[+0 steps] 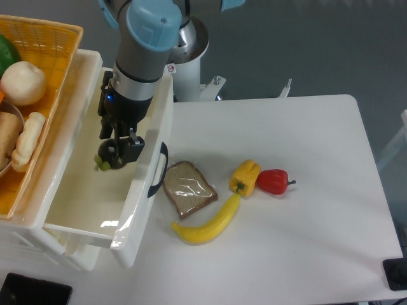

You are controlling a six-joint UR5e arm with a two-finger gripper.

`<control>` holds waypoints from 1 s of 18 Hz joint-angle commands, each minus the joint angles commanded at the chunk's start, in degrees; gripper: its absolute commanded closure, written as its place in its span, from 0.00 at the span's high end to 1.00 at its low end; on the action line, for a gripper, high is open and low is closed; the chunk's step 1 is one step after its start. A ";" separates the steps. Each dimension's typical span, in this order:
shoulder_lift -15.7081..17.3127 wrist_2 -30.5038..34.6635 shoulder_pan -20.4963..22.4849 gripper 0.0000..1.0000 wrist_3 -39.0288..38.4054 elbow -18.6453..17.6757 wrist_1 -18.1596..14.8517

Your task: Place the mangosteen in the upper white drawer

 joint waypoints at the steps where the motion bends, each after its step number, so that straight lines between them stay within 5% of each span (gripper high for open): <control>1: 0.00 -0.09 0.00 1.00 -0.26 0.35 0.00; 8: 0.00 -0.09 1.05 1.00 -3.33 3.51 0.09; 18: -0.17 0.00 15.89 1.00 -9.31 5.71 0.61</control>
